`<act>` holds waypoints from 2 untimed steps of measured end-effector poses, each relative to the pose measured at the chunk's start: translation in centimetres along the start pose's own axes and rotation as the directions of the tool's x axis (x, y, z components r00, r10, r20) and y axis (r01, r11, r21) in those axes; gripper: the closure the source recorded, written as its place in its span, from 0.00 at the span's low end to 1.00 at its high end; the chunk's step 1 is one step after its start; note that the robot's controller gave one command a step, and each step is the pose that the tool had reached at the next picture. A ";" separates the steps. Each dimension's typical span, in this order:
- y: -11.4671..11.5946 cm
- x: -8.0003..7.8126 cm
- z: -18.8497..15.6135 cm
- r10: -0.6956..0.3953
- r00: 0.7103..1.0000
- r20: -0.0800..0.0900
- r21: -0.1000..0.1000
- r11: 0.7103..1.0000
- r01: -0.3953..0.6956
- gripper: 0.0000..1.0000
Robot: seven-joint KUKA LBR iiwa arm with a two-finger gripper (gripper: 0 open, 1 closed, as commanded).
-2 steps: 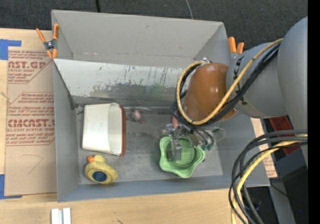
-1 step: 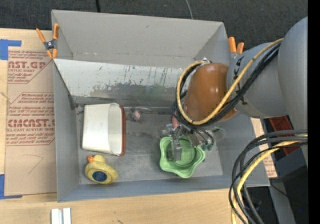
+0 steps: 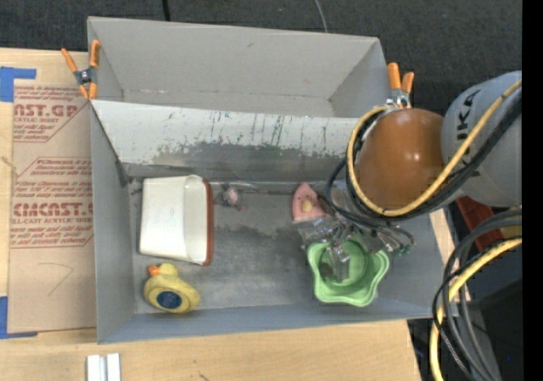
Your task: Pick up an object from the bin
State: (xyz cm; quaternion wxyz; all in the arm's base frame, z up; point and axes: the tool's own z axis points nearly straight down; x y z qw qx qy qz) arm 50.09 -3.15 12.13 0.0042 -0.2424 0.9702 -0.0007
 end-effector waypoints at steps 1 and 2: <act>0.0 0.0 0.0 0.000 1.000 0.000 0.000 1.000 0.000 1.00; -0.1 -0.3 -13.1 0.011 1.000 0.003 0.000 1.000 -0.011 1.00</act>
Offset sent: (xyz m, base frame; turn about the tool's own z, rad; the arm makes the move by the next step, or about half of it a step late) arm 0.0013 -0.0002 0.1318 0.0099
